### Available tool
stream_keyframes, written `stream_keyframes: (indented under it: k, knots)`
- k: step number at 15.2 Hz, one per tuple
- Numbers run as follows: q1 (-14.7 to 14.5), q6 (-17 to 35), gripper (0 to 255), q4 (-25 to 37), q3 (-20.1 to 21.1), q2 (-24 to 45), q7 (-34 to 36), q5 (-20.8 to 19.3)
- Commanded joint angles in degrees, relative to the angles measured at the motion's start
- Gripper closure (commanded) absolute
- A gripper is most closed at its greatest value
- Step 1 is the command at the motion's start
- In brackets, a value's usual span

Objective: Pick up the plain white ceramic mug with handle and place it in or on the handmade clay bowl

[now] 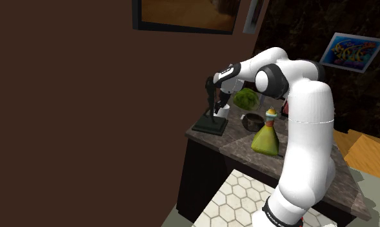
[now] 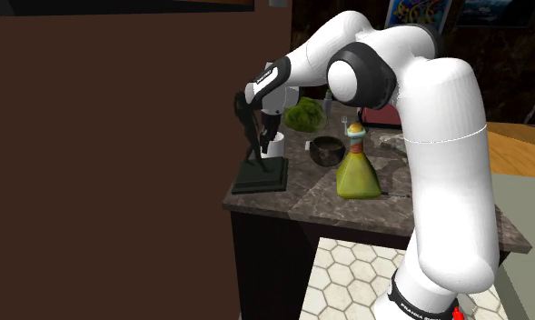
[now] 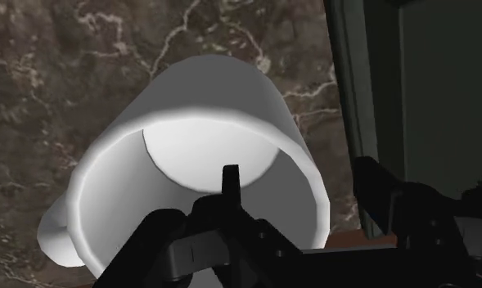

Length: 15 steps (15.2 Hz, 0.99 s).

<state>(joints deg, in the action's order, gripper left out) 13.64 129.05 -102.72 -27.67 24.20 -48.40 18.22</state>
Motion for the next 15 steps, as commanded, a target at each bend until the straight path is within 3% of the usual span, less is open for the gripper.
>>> stream_keyframes:
  k: [1,9,15]
  knots:
    - [-0.03,0.0,255,-0.03,0.02,0.01,0.01,-0.02]
    - [-0.01,0.01,255,-0.01,0.03,0.04,-0.02,0.0]
    - [-0.51,-3.62,255,1.75,-0.79,-2.12,1.18,-1.62]
